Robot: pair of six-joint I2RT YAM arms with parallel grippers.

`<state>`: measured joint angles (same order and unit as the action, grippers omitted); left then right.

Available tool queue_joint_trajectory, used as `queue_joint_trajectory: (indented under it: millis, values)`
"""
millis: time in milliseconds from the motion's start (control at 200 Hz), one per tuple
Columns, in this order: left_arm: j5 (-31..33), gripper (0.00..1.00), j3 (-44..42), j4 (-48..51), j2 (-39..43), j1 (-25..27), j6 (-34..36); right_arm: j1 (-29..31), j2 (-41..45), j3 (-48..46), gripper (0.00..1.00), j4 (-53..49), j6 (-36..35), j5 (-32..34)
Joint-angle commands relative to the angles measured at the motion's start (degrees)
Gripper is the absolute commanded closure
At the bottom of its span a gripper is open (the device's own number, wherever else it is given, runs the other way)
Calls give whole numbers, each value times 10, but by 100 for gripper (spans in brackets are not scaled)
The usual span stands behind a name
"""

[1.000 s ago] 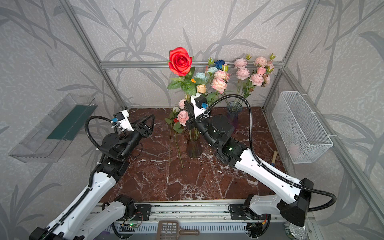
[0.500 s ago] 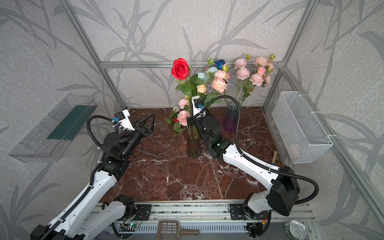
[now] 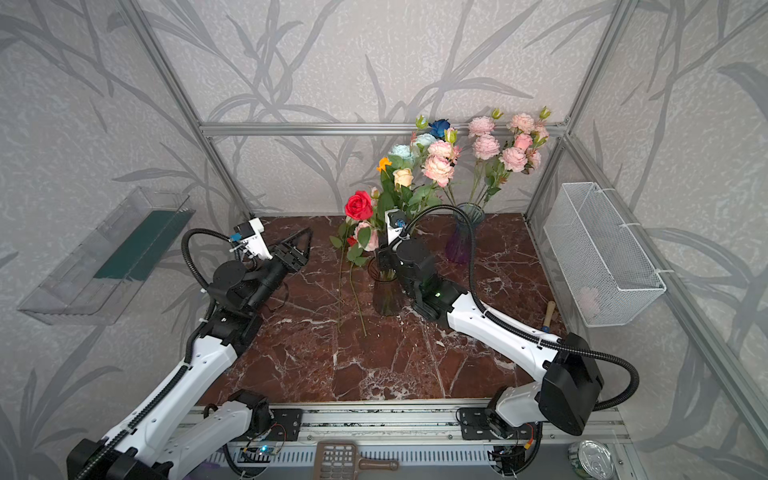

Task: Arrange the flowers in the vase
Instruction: 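Lower the red rose stem into the brown glass vase with the right gripper, then open the right gripper and withdraw while the left reaches to the white rose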

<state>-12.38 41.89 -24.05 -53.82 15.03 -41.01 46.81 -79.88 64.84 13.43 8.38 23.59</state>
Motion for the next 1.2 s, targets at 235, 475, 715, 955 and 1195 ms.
queue_joint_trajectory:
  millis: [235, 475, 715, 955, 1195]
  values:
    - [-14, 26, 10, -9, -16, -3, -13, 17, 62, -19, 56, -54, 13, 0]
    - [-20, 26, 15, -3, -34, -3, -22, 37, 93, -11, 53, -86, -11, -14]
    - [-27, 26, 18, -2, -53, -3, -31, 38, 126, -32, 51, -121, -3, -2]
    - [-30, 26, 21, 2, -66, -3, -35, 38, 180, -59, 50, -158, 6, -1]
    - [-15, 28, 39, 50, -91, -3, -28, 38, 236, -104, 50, -186, 4, -27]
